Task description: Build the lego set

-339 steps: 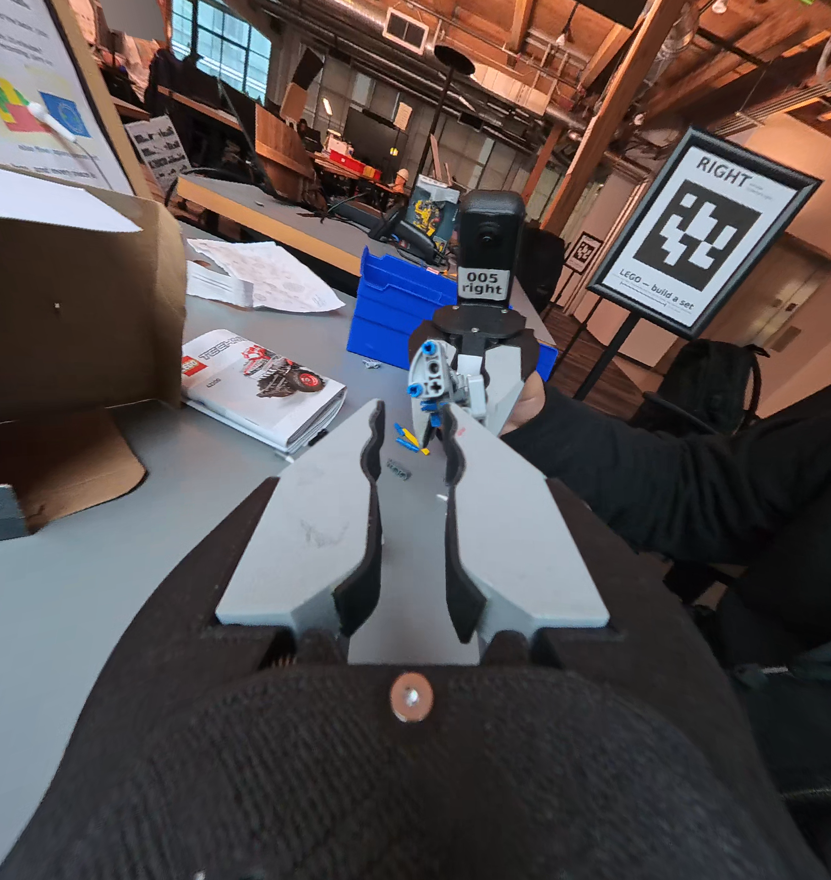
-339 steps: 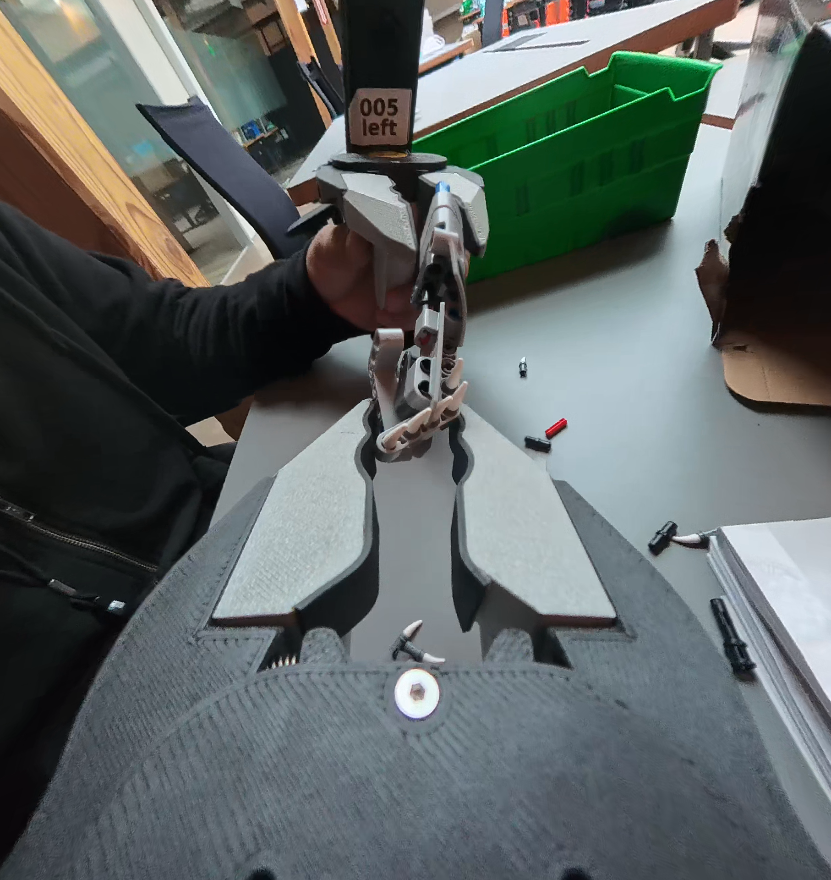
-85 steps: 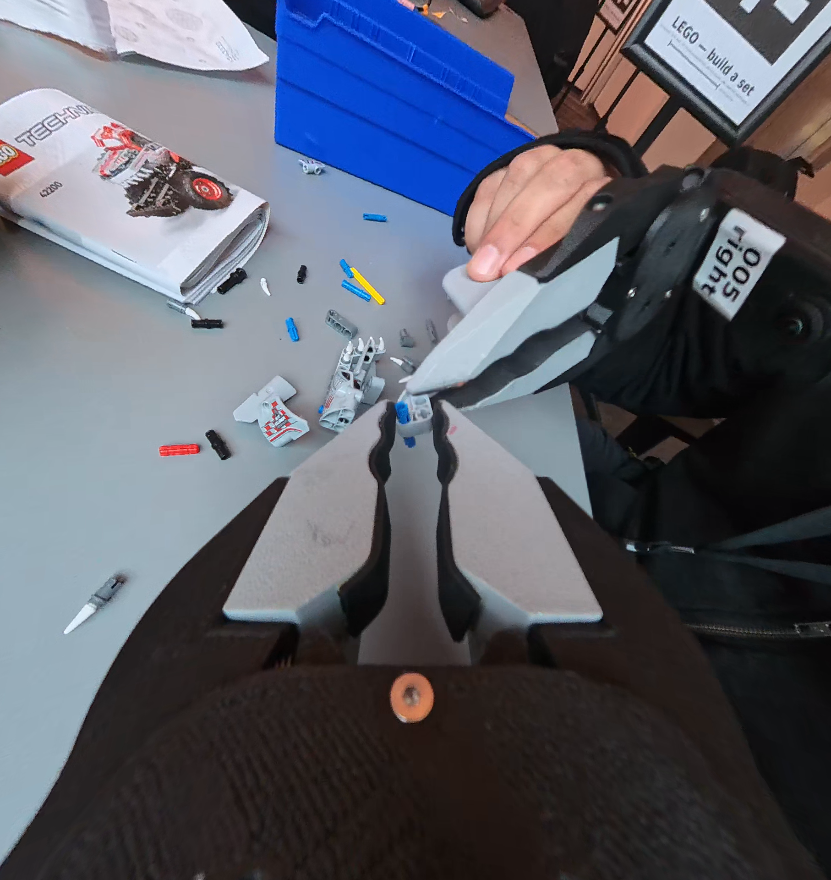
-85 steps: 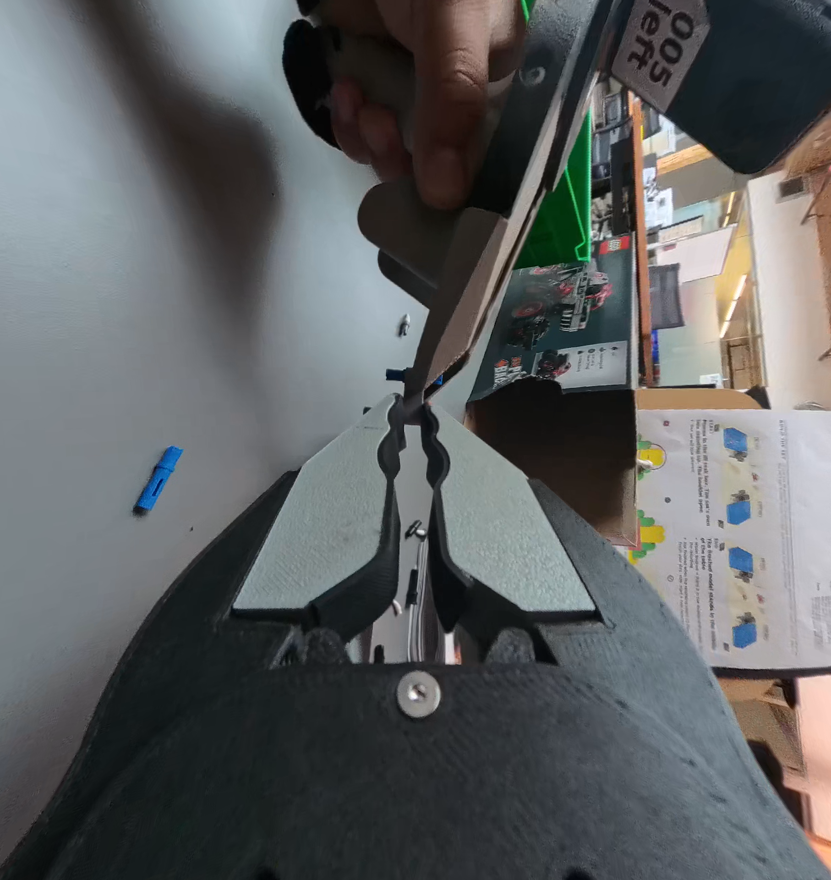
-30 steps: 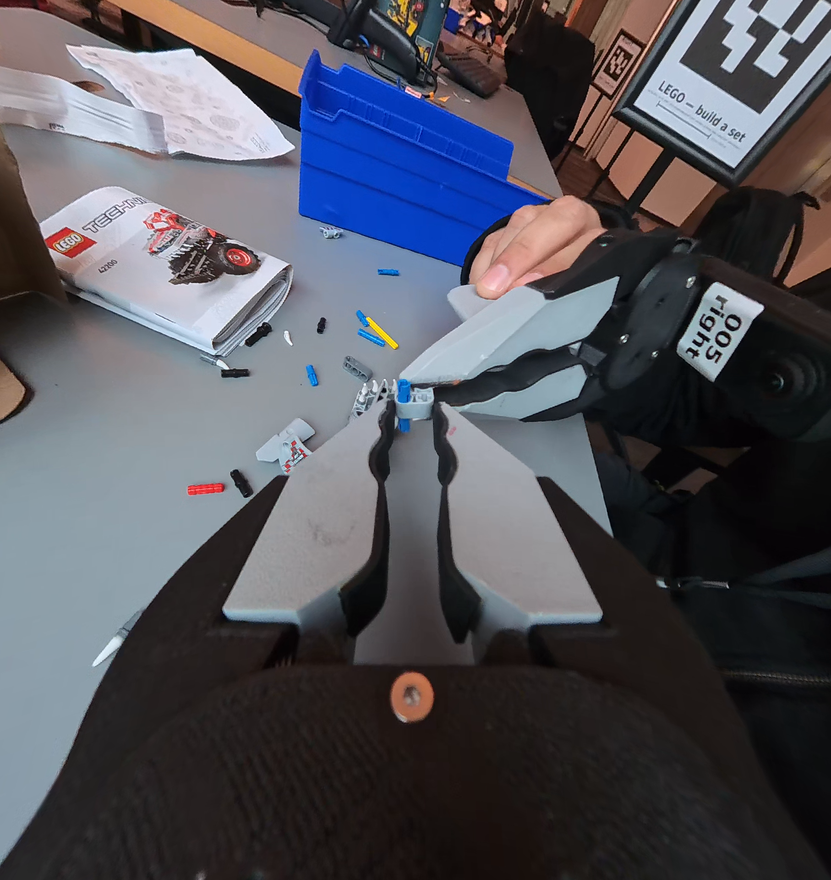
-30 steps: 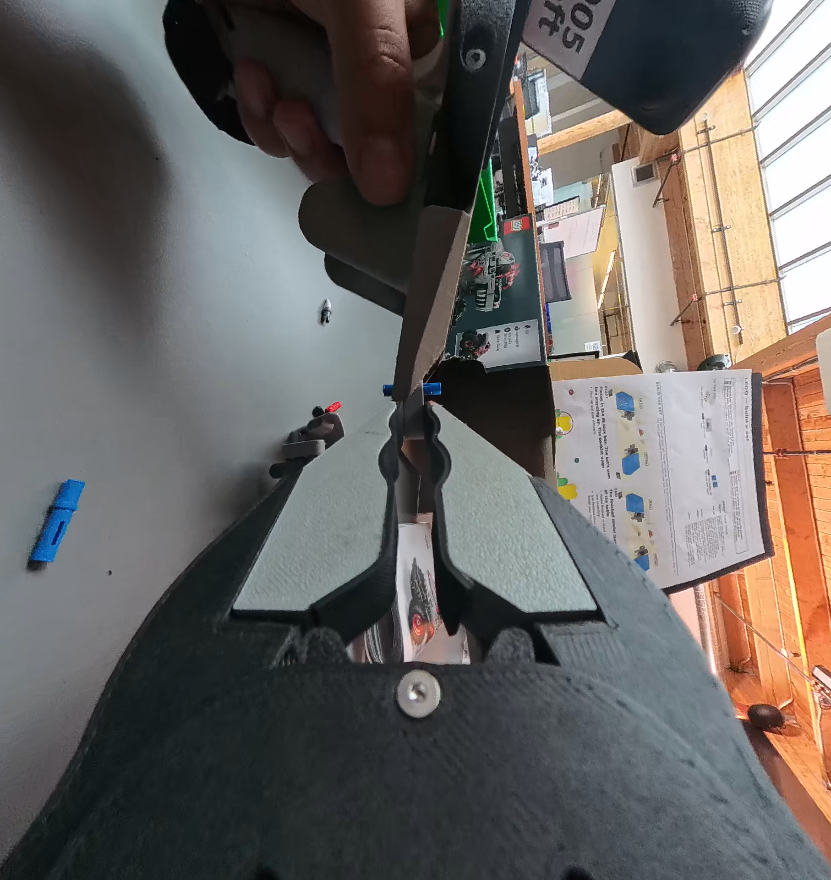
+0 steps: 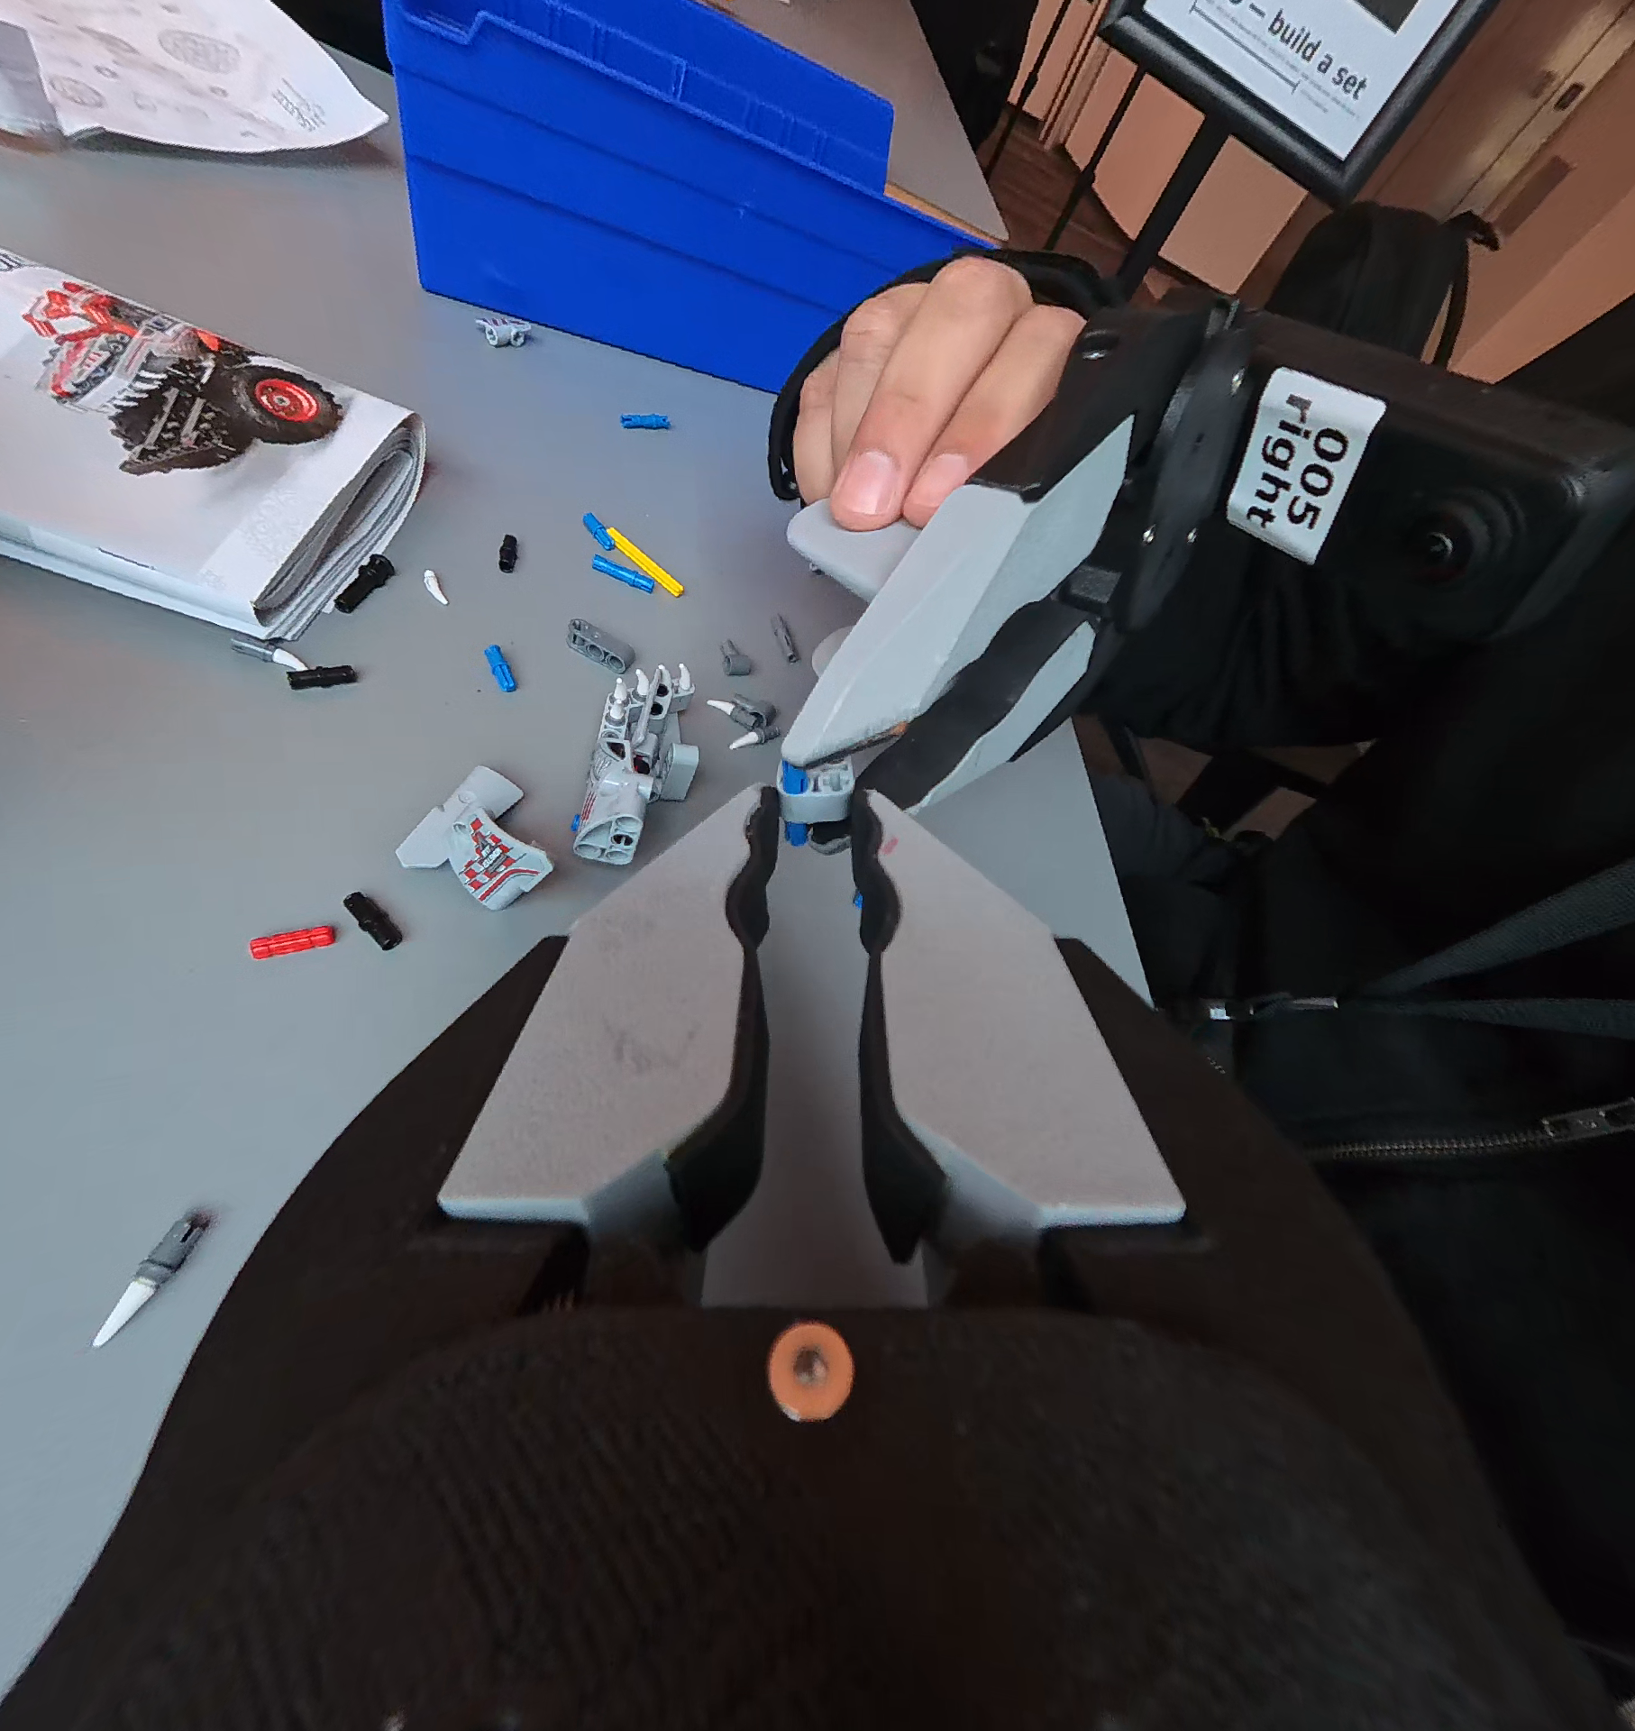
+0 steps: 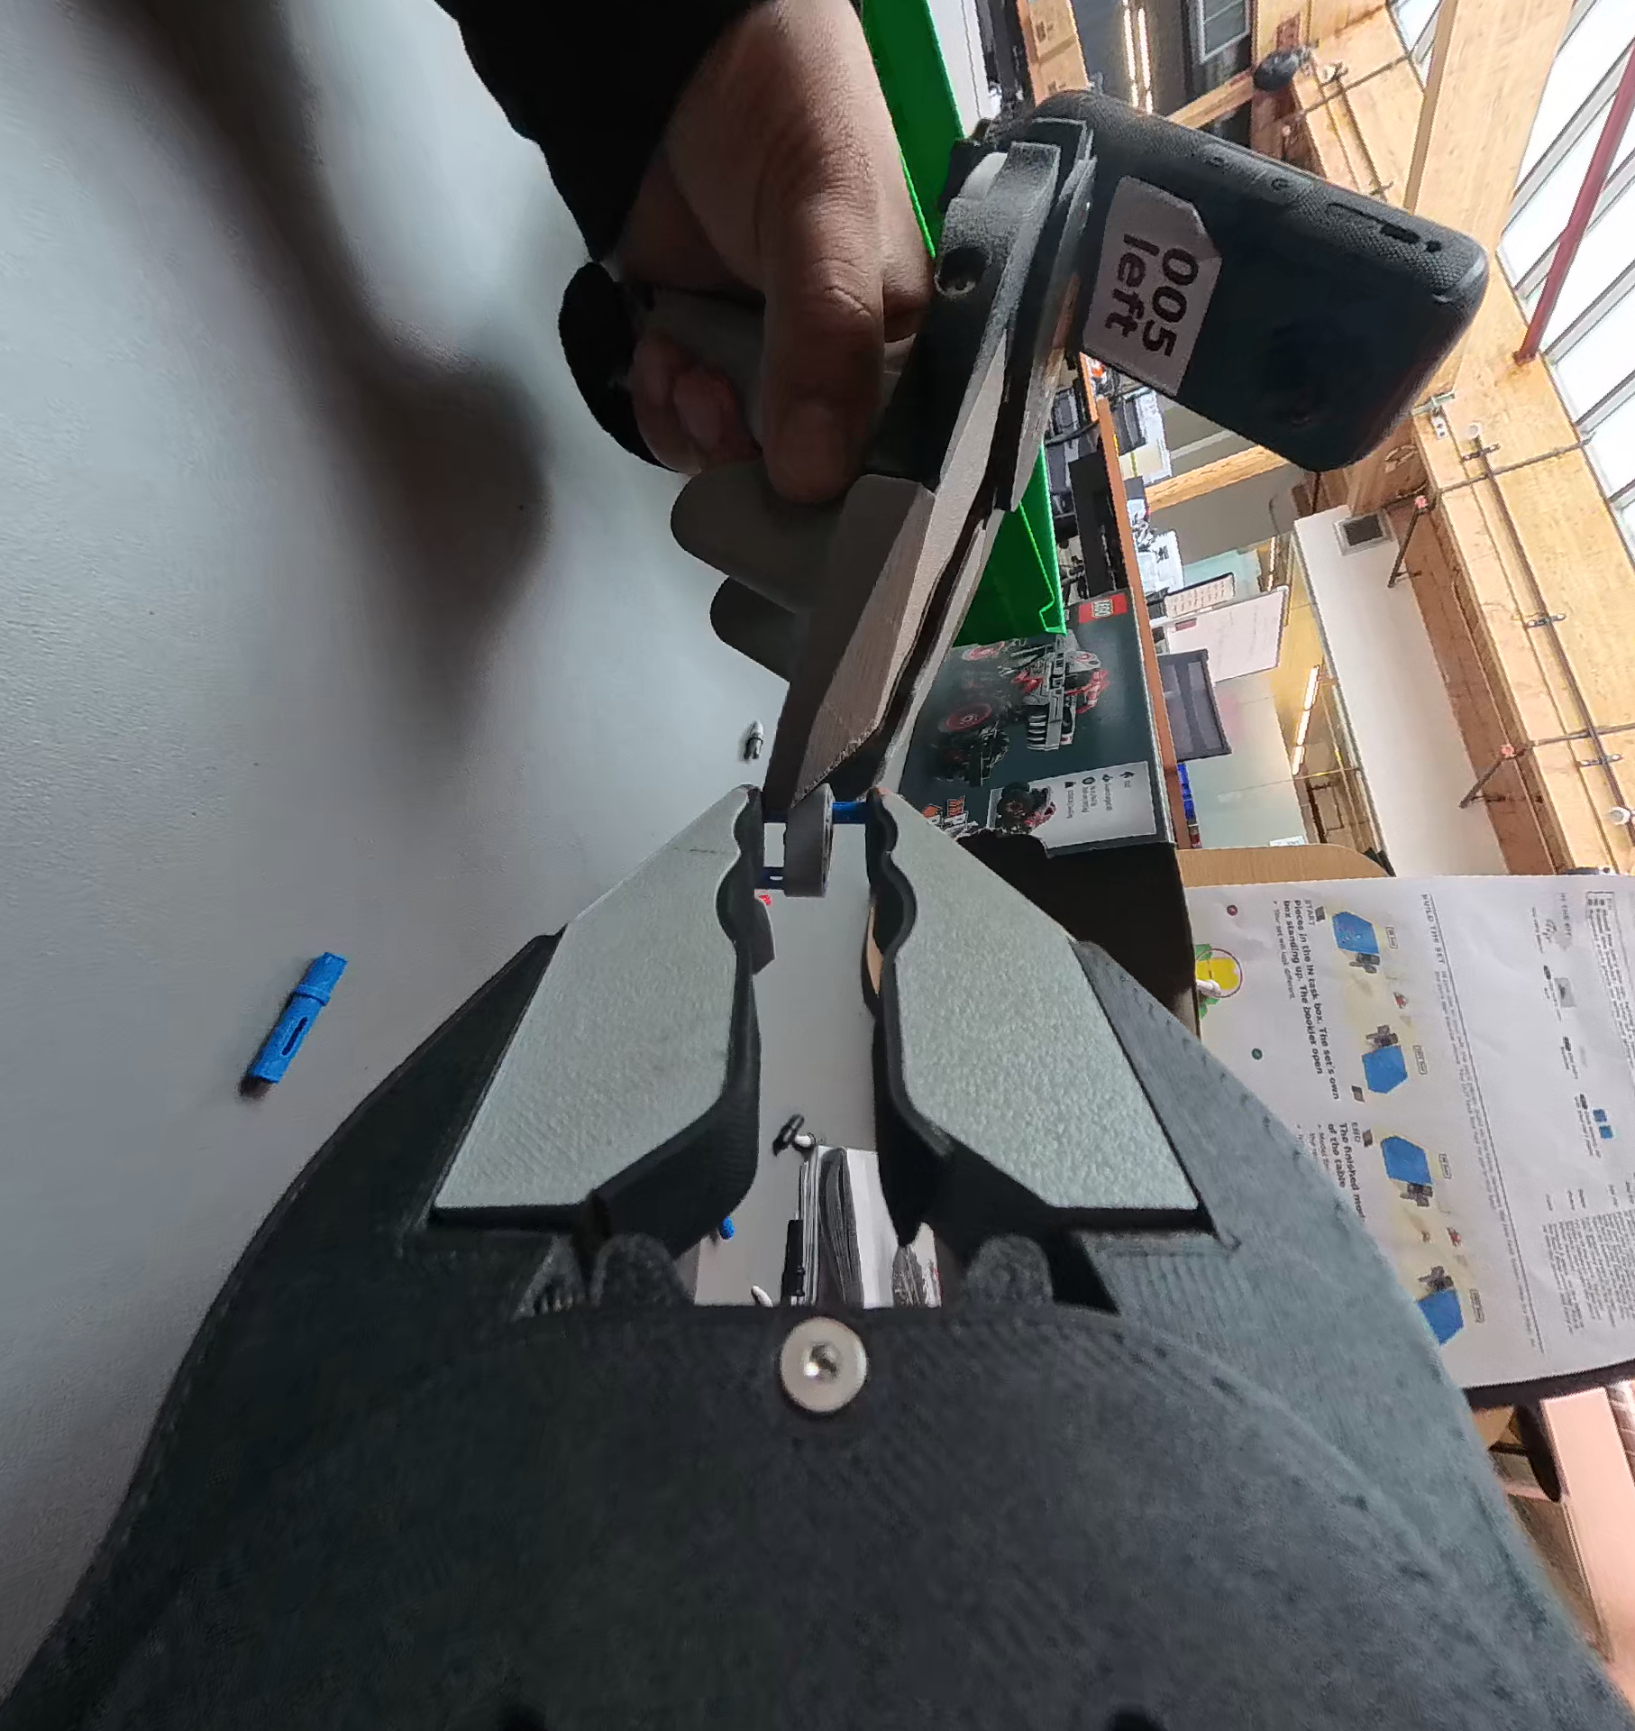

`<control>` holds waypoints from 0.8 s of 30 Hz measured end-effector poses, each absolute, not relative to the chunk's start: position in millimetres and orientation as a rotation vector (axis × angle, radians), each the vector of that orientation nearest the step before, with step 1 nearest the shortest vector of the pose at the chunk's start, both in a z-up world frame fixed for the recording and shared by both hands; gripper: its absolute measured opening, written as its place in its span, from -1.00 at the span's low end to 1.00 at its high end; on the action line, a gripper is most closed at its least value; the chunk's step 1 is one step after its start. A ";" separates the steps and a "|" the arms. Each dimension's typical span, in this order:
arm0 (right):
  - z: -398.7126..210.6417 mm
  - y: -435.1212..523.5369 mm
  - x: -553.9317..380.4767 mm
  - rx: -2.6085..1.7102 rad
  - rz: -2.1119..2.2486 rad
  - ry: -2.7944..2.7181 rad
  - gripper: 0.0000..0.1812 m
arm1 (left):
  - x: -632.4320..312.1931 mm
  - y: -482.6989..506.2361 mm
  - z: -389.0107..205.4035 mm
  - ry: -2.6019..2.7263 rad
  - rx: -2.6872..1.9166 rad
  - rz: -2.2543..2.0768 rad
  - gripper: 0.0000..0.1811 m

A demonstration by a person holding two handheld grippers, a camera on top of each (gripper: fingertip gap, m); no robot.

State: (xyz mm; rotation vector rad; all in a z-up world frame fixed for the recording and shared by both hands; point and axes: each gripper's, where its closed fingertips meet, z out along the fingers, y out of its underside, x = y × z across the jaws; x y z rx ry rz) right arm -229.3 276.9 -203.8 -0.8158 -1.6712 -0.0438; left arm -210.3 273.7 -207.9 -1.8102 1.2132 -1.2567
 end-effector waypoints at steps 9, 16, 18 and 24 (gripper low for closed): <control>-203.6 275.1 -228.4 -0.864 0.014 -1.678 -0.87 | -210.0 271.8 -205.4 1.212 -1.801 -1.276 -0.85; -191.9 275.8 -227.3 -0.960 0.253 -1.587 -0.82 | -216.0 283.9 -204.5 1.110 -1.817 -1.337 -0.85; -183.4 274.2 -225.7 -1.001 0.392 -1.533 -0.79 | -218.7 290.3 -203.6 1.078 -1.813 -1.321 -0.85; -186.2 299.3 -216.4 -1.401 0.892 -1.330 -0.71 | -222.9 304.9 -184.1 1.037 -1.668 -1.157 -0.86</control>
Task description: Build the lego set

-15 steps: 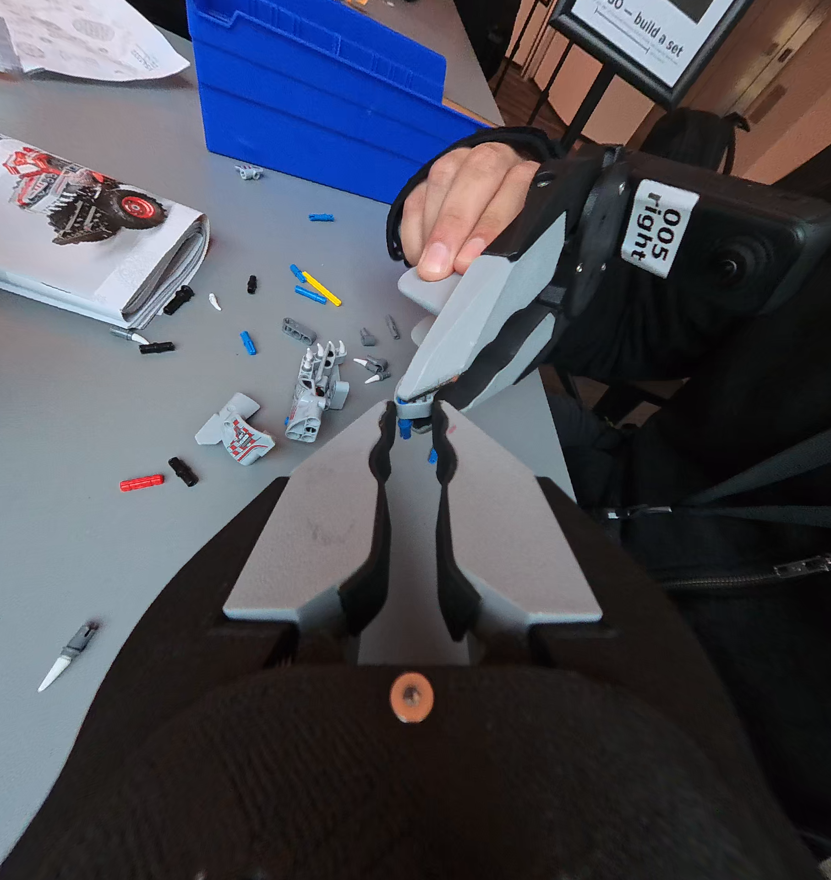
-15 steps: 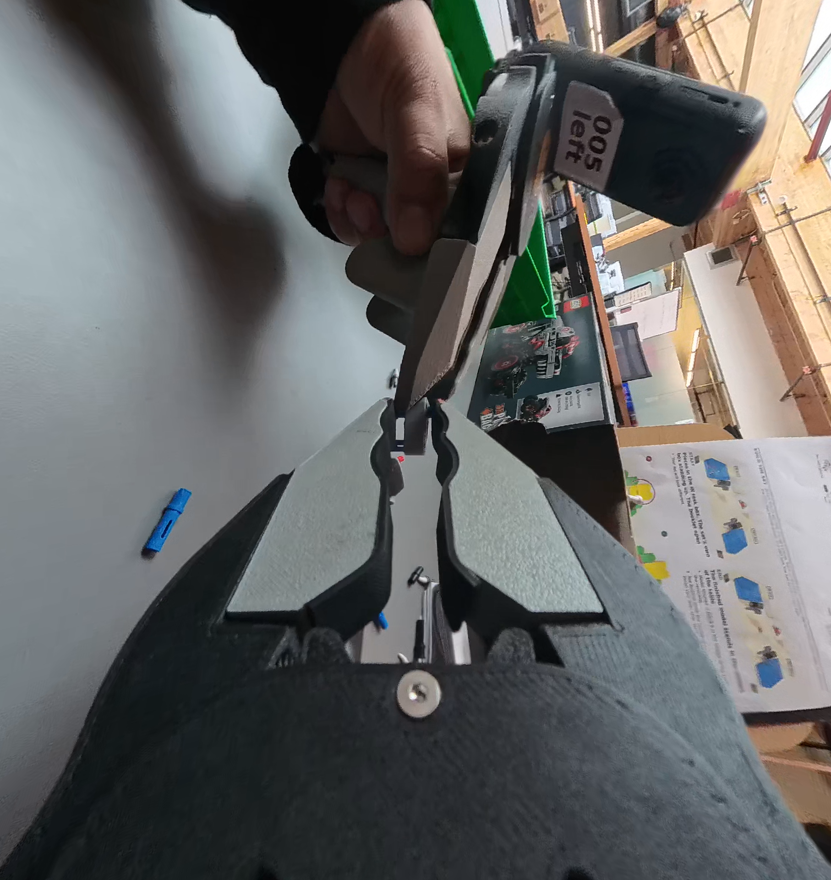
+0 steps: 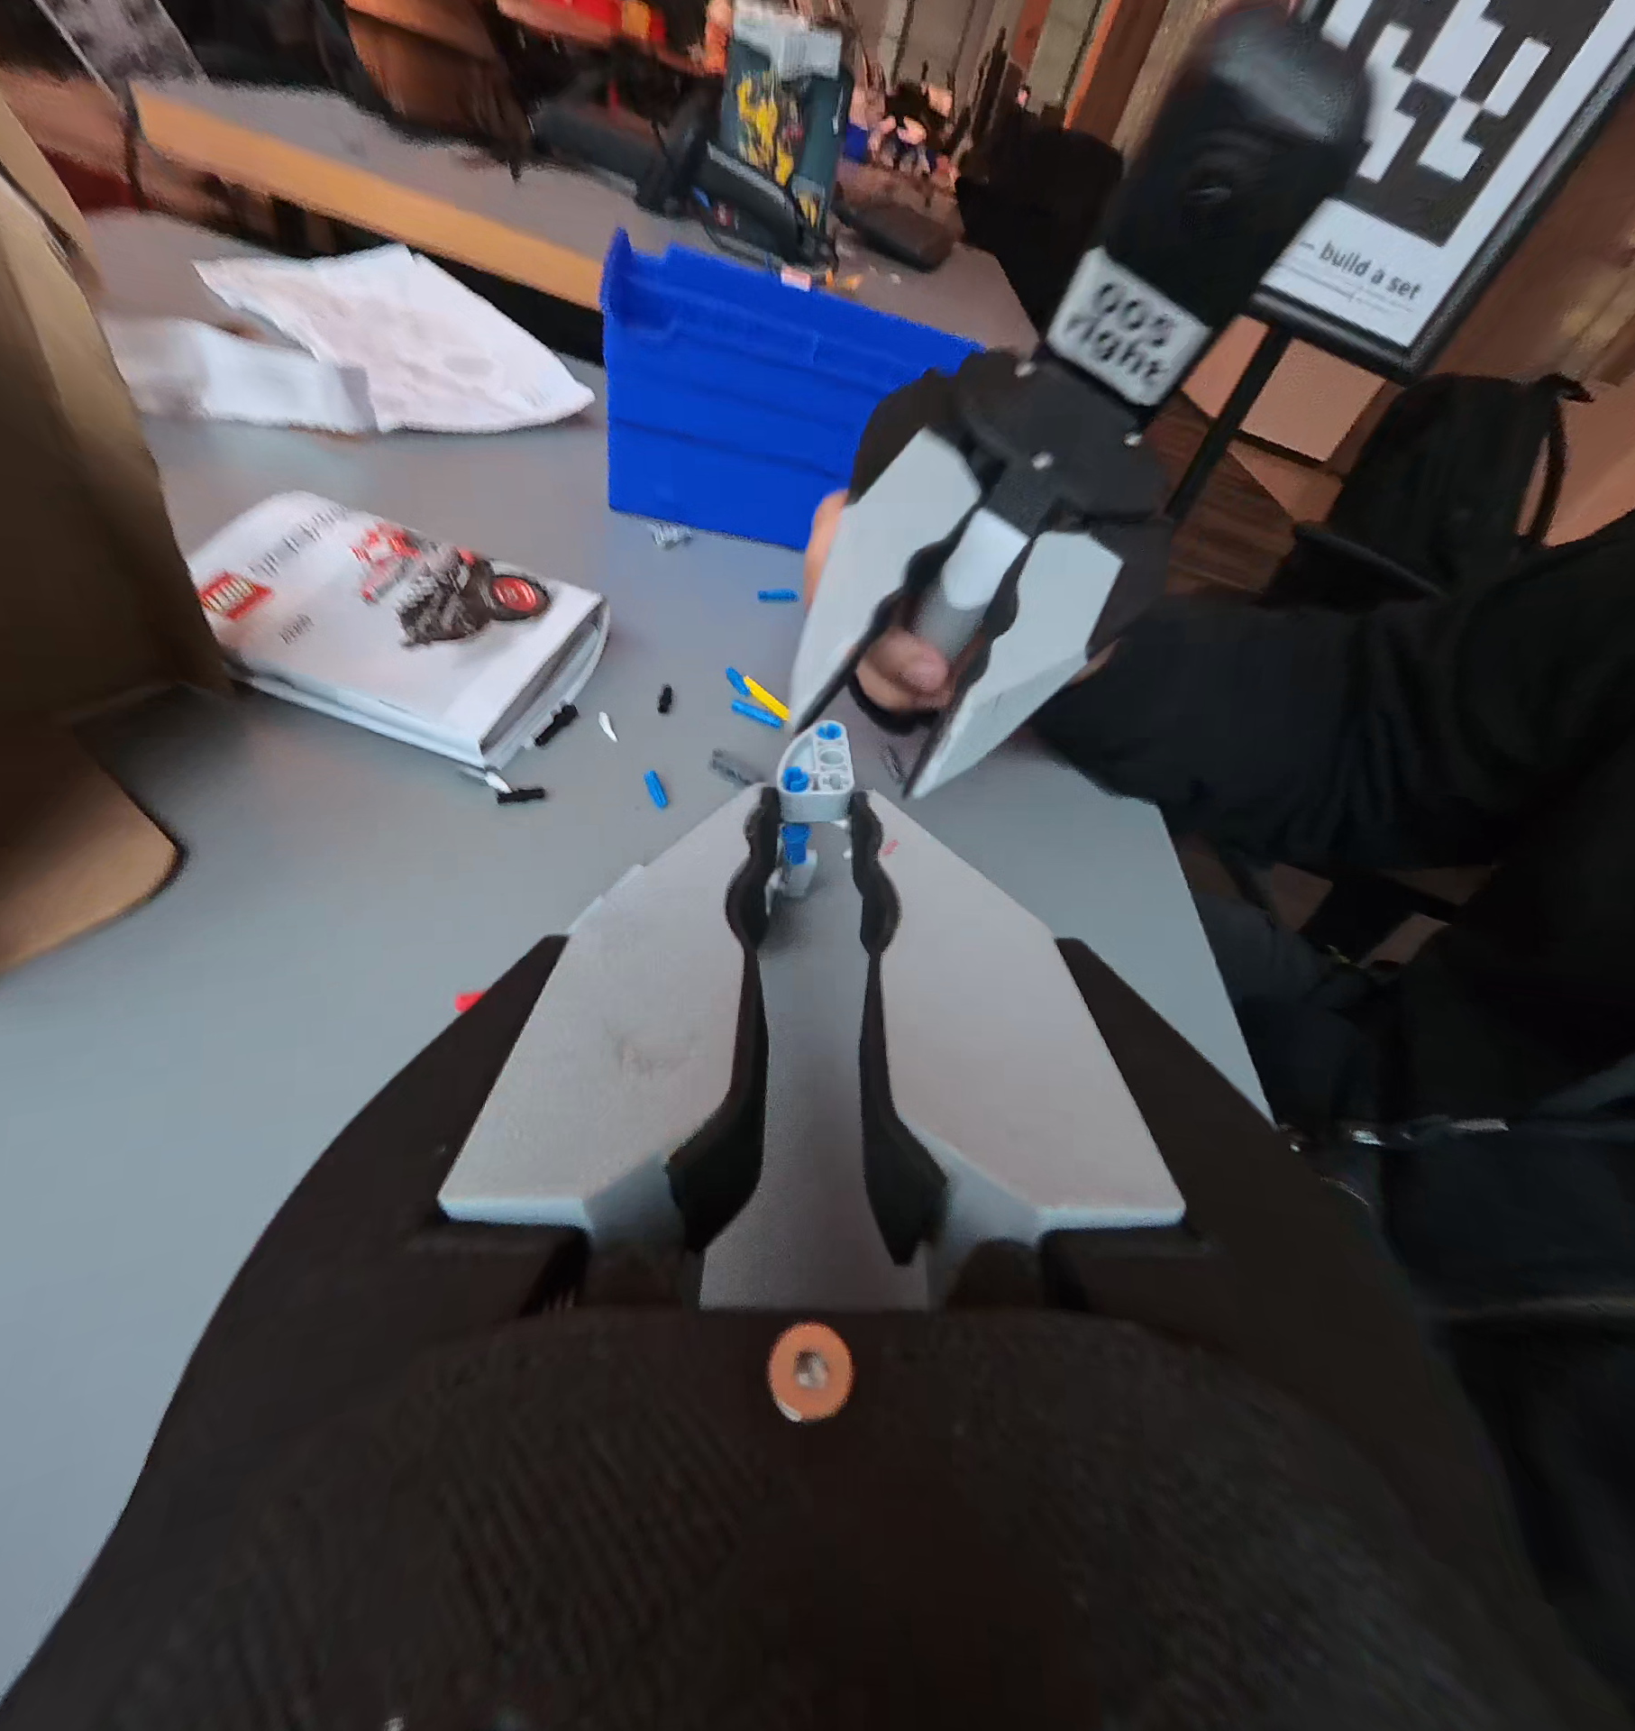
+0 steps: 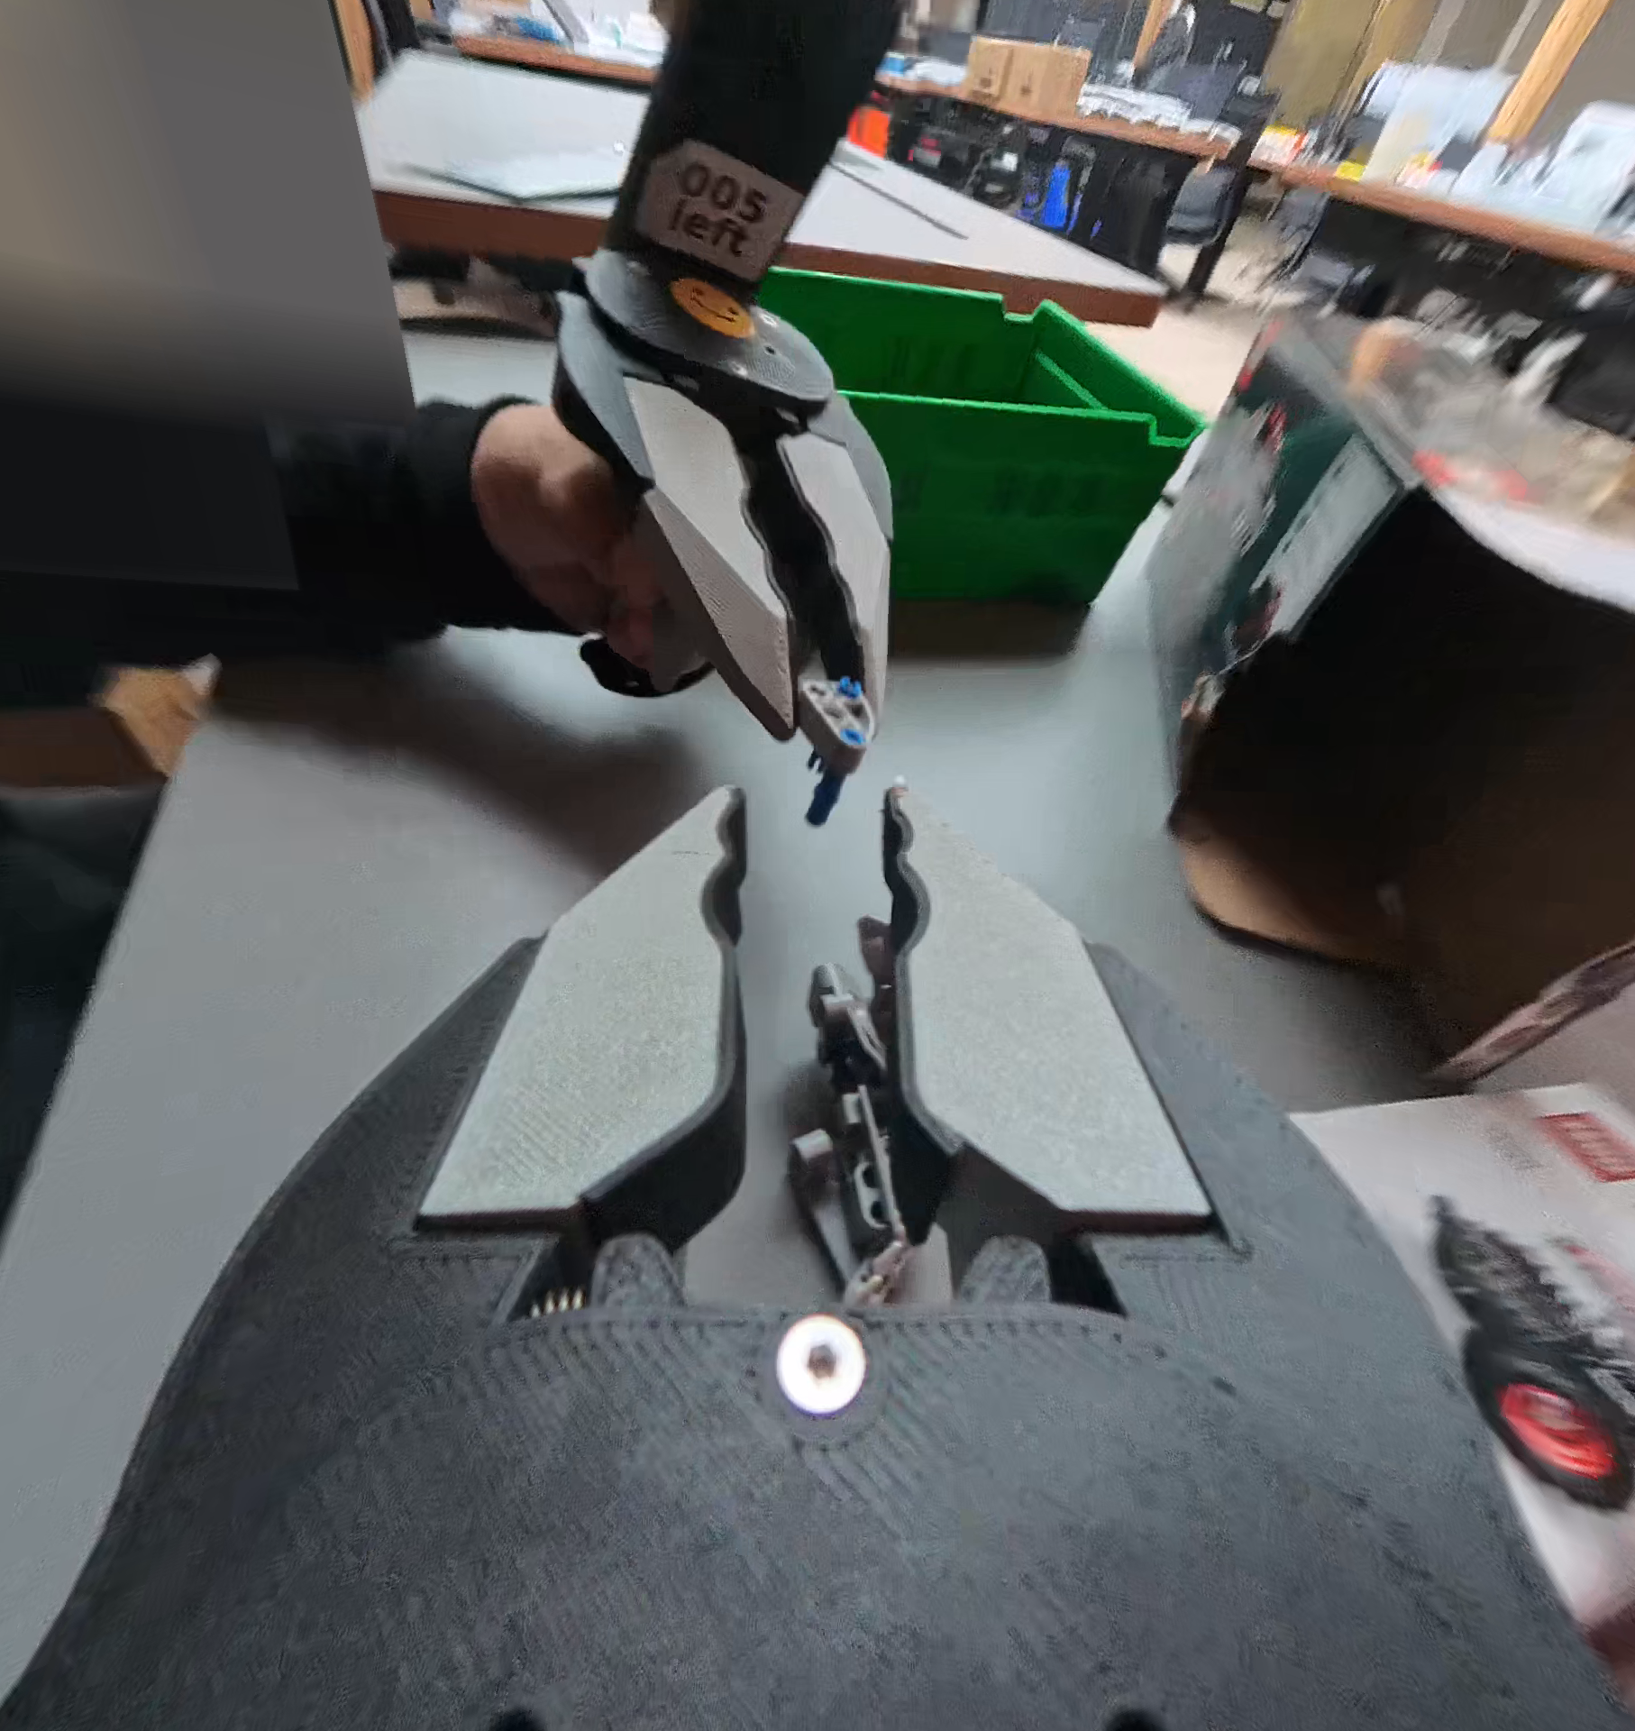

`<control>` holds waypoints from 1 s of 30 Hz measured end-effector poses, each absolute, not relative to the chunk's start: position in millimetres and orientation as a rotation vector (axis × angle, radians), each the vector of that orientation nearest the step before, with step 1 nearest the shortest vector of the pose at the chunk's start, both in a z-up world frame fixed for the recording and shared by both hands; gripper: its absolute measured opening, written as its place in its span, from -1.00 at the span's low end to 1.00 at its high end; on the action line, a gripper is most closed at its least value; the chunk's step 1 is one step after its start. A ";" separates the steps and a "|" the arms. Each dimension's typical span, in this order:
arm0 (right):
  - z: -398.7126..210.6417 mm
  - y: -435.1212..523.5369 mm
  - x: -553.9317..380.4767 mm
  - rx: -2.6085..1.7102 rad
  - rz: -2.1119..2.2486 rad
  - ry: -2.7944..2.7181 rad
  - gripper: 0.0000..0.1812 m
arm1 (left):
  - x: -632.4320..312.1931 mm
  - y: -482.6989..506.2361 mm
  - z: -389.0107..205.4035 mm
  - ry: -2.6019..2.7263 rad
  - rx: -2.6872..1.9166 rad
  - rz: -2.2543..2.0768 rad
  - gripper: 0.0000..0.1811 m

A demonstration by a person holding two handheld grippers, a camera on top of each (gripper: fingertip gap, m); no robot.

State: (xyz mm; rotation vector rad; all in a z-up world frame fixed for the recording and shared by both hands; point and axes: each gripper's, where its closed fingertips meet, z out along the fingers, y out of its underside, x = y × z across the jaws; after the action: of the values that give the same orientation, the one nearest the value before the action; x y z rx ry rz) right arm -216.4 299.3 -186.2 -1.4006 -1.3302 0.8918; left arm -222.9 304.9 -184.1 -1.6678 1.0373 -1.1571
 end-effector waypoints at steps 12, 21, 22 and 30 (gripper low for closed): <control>-168.3 297.0 -217.0 -1.354 0.988 -1.250 -0.98 | -212.8 297.2 -159.7 1.039 -1.476 -1.060 -0.85; -174.4 289.8 -217.3 -1.333 0.919 -1.349 -0.98 | -209.0 290.4 -165.6 1.113 -1.490 -1.034 -0.67; -174.2 287.8 -218.1 -1.319 0.908 -1.362 -0.98 | -207.8 289.9 -168.1 1.123 -1.502 -1.030 -0.67; -166.4 285.3 -218.8 -1.274 0.875 -1.368 -0.98 | -205.2 283.4 -158.1 1.145 -1.405 -0.908 -0.85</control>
State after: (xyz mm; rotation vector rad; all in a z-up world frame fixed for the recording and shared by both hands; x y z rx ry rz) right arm -218.8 285.3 -166.4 -1.2743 -1.3679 0.8746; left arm -205.2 283.4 -158.1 -1.4046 1.1448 -0.9083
